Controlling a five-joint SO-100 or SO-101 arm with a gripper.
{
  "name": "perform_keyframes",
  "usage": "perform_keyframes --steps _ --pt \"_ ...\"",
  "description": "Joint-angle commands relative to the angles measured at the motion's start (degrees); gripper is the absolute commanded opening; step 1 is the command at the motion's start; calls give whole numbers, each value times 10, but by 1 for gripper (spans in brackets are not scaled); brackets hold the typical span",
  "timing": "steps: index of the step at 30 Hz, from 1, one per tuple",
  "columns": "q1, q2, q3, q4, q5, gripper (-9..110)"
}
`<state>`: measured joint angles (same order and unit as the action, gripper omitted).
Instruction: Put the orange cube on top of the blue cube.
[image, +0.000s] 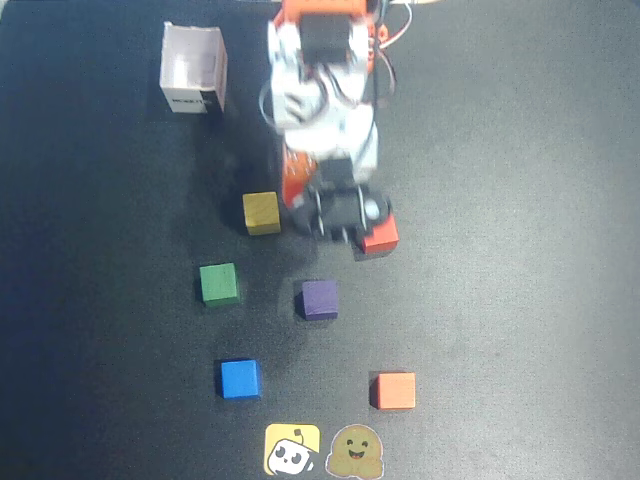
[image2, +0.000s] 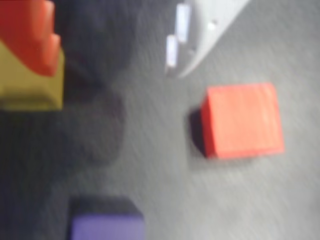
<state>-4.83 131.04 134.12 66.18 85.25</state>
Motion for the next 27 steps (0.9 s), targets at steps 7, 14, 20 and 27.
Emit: perform_keyframes --steps 7,14,20,27 --pt "-37 -222 -239 -4 27 17" --pt "-55 -380 -397 1 45 17" --pt "-74 -502 -520 1 71 17" --pt "-102 -617 -628 -11 110 22"
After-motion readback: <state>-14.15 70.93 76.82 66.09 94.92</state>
